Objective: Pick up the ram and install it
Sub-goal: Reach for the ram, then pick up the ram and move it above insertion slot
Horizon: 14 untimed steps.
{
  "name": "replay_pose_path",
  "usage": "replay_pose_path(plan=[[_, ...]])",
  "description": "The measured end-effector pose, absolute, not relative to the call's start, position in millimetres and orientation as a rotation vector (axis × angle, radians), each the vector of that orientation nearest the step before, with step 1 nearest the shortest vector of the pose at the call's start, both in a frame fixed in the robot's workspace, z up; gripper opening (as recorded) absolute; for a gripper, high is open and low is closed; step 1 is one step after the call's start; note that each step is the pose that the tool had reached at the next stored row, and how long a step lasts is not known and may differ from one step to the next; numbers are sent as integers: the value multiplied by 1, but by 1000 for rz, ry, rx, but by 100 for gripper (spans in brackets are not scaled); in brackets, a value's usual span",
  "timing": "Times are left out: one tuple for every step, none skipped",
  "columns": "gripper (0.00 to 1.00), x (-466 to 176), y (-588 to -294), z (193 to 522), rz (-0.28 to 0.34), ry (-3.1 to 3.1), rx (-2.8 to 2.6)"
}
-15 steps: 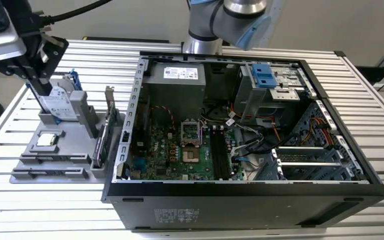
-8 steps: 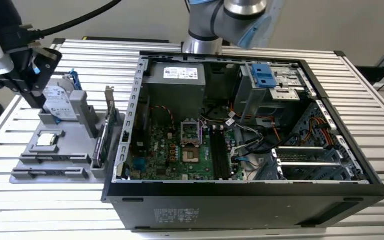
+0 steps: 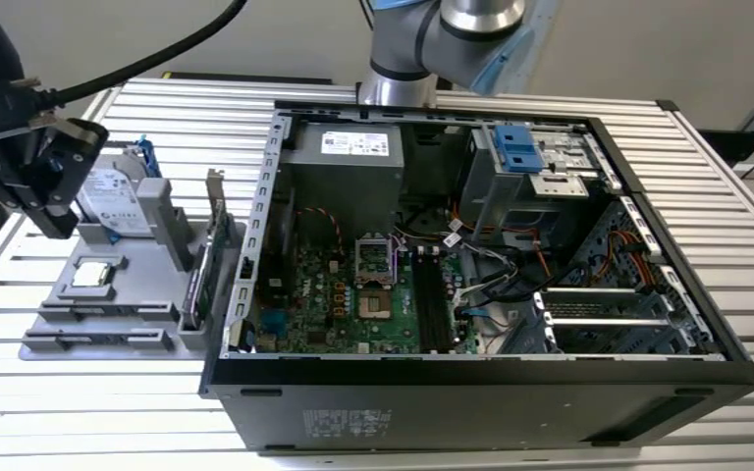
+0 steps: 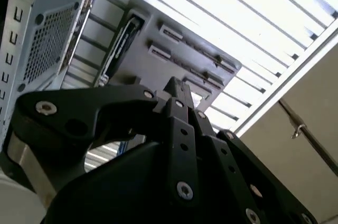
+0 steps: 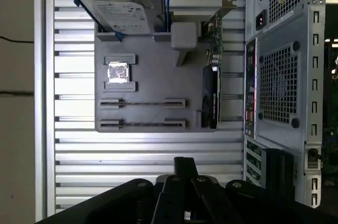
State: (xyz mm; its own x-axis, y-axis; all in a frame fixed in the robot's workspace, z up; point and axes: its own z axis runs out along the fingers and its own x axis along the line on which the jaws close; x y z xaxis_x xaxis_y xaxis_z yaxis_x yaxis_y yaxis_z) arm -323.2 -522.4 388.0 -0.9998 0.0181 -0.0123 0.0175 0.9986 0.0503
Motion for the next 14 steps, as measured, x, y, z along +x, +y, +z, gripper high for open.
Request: replay_pose_path(plan=[[0,-323,-522,388,79,3128,28],[0,-323,-522,388,79,3128,28],[0,-323,-523,388,78,3128,28],[0,-323,-523,388,78,3128,28],[0,-323,-523,388,78,3128,28],[0,-323,-523,388,78,3128,28],[0,-323,-522,387,79,3128,28],[0,-324,-520,387,79,3128,28],[0,-325,-517,387,79,3128,28],[0,-326,-513,387,79,3128,28],[0,-328,-509,386,79,3128,28],[0,-331,-505,386,79,3128,28],[0,-334,-503,386,79,3128,28],[0,-339,-500,386,79,3128,28]])
